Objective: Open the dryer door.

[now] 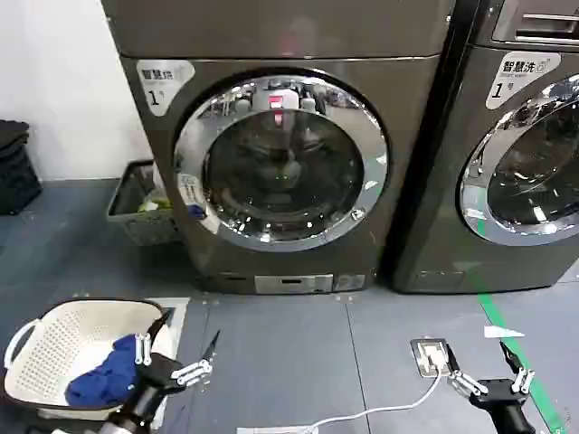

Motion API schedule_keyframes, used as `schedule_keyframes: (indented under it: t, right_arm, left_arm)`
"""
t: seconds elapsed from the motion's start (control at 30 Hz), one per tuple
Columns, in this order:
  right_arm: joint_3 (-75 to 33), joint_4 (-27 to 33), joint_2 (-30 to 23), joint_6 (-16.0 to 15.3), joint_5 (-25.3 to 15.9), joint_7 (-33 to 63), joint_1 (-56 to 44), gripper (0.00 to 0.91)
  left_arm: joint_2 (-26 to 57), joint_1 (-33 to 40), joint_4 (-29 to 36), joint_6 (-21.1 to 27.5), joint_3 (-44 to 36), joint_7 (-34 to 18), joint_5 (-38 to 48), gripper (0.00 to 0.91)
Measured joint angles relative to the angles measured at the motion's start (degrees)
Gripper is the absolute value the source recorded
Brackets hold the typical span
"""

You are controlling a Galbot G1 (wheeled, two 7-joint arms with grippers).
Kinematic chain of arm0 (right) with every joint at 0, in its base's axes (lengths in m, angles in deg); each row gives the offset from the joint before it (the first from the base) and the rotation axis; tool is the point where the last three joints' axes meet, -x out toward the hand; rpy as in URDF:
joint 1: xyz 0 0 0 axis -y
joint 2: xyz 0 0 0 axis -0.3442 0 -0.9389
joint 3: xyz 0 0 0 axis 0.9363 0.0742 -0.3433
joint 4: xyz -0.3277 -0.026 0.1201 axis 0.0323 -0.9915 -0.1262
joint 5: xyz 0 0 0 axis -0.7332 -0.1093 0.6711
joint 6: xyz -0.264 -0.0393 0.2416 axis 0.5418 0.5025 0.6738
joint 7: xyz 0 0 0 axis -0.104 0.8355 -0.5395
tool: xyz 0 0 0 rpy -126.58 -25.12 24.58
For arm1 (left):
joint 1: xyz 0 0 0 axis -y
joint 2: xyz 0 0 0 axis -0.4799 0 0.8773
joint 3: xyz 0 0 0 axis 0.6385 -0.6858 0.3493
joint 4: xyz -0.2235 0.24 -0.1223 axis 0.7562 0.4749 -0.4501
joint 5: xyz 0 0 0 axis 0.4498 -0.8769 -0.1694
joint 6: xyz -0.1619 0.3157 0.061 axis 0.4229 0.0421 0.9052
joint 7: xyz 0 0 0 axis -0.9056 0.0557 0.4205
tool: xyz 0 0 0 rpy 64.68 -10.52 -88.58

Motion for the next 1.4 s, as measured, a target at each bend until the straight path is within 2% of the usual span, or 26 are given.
schedule_keyframes:
  t: [0.5,1.03,1.4]
  right_arm:
    - [2.13,1.26,7.94,-3.43,4.91,-4.64,7.01,0.907]
    - [10.98,5.57,18.68,-7.02,9.35,-6.19,21.07,0.907]
    - [19.96,10.09,25.76,-7.54,17.02,-6.38,34.53,0.907]
  left_arm:
    - [0.10,-1.25,0.68,0.06,0.34,0.09,-0.42,0.907]
    - [-0.96,-1.63,1.26,-0.11,0.46,0.09,-0.84,0.907]
    - [-1.19,-1.74,1.36,-0.12,0.48,0.13,-1.08,0.907]
